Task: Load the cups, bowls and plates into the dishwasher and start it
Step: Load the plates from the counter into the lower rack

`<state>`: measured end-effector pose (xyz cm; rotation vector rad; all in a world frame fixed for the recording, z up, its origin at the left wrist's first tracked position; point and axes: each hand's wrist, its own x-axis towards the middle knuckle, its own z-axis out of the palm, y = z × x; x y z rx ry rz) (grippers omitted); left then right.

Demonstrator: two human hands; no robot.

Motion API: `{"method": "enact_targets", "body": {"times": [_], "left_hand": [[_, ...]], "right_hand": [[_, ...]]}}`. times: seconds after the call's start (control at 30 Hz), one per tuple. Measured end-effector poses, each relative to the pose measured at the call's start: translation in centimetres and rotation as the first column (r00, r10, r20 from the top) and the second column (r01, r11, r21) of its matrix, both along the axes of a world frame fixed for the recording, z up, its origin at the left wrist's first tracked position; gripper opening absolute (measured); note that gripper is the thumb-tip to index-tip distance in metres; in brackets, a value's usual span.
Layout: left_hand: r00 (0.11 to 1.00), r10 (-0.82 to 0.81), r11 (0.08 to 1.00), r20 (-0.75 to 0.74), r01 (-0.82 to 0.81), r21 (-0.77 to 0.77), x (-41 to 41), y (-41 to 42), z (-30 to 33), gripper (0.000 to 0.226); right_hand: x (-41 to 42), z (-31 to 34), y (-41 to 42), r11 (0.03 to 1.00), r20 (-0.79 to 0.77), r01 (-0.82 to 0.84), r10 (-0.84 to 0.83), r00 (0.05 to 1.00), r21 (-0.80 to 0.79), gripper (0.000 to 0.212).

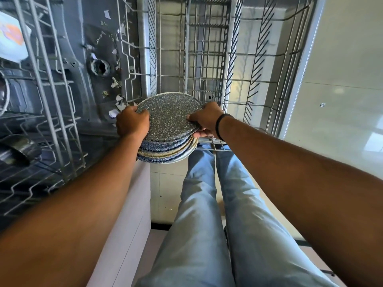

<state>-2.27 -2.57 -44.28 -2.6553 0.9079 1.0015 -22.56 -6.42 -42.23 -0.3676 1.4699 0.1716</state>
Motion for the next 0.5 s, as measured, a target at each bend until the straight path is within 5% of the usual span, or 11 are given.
{"method": "enact_targets", "body": {"times": [0.37, 0.5], "left_hand": [[0.995, 0.056, 0.998, 0.085, -0.055, -0.009, 1.6, 0.7, -2.7, 0.052], [0.988, 0.046, 0.997, 0.147, -0.037, -0.063, 0.7, 0.6, -1.9, 0.055]], "right_hand": [[0.3, 0.8, 0.3, 0.996, 0.040, 0.088, -0.088, 0.995, 0.018, 0.019], [0.4, 0.6, 0.6, 0.994, 0.026, 0.107, -0.107, 0.994, -0.002, 0.043]]}}
